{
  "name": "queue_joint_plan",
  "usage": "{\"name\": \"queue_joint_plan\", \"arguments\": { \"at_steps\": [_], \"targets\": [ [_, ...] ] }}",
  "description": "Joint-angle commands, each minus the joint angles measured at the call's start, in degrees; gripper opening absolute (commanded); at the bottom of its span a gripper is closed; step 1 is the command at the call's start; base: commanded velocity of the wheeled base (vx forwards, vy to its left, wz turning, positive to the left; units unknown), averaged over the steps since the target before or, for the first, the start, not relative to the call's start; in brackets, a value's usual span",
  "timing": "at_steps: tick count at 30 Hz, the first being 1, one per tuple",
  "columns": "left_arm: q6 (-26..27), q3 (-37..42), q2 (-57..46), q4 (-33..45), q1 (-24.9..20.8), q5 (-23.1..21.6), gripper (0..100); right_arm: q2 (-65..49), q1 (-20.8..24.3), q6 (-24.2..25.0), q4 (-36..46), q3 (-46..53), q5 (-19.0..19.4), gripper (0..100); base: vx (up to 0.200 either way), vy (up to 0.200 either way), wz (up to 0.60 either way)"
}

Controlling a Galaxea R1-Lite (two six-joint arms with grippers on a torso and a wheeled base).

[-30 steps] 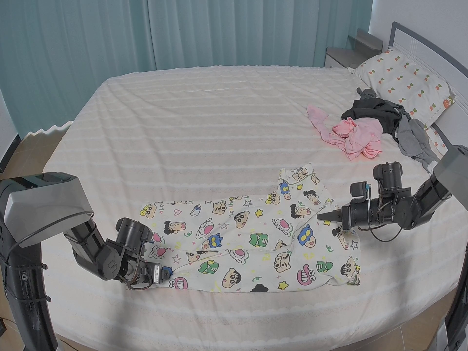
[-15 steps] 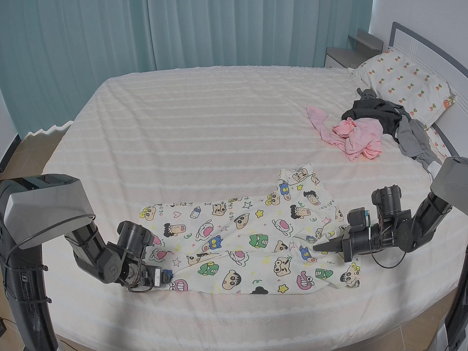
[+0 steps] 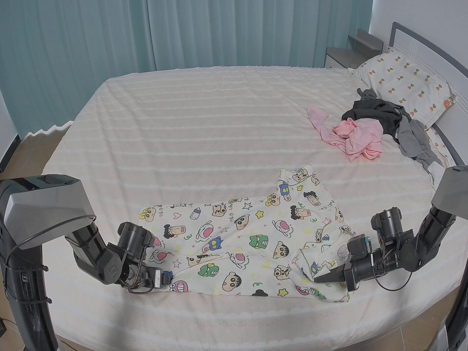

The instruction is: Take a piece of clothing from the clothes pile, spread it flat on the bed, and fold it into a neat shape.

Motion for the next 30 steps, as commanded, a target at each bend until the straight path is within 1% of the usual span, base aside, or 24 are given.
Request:
{"name": "queue_joint_plan", "arguments": {
  "at_steps": [1, 8, 10, 12, 15, 19, 21, 24, 27, 30],
  "targets": [
    [-0.1, 0.0, 0.5, 0.0, 0.0, -0.1, 100, -0.1, 0.1, -0.3, 0.1, 2.7, -0.1, 100, 0.0, 0.0, 0.0],
    [-0.1, 0.0, 0.5, -0.1, 0.0, -0.1, 100, 0.4, 1.3, -0.4, 0.8, 4.0, -2.1, 100, 0.0, 0.0, 0.0],
    [-0.1, 0.6, 0.5, -0.3, -0.1, -0.1, 100, -0.3, 2.9, -1.0, 0.8, 6.4, -2.9, 100, 0.0, 0.0, 0.0],
    [-0.1, 0.8, 0.5, -0.5, -0.1, -0.1, 100, -0.8, 3.4, -1.9, 0.3, 7.6, -4.1, 100, 0.0, 0.0, 0.0],
    [-0.1, 0.9, 0.5, -0.6, -0.3, -0.1, 100, -2.5, 4.2, -2.9, -1.5, 10.0, -5.9, 100, 0.0, 0.0, 0.0],
    [-0.2, 1.1, 0.5, -0.6, -0.3, -0.1, 100, -3.8, 3.9, -2.4, -5.4, 10.3, -6.1, 100, 0.0, 0.0, 0.0],
    [-0.1, 1.6, 0.5, -0.7, -0.4, -0.1, 100, -6.1, 3.7, -2.2, -6.3, 10.9, -6.1, 100, 0.0, 0.0, 0.0],
    [-0.1, 2.2, 0.5, -1.7, -0.3, -0.1, 100, -10.5, 3.8, -0.7, -6.1, 12.8, -6.1, 100, 0.0, 0.0, 0.0],
    [-0.2, 2.8, 0.4, -3.0, -0.3, -0.1, 100, -12.5, 4.1, 0.3, -4.5, 15.9, -6.4, 100, 0.0, 0.0, 0.0],
    [-1.4, 3.7, 0.4, -4.6, -0.4, -0.1, 100, -11.0, 3.4, 0.4, -1.1, 17.4, -9.0, 100, 0.0, 0.0, 0.0]
  ]
}}
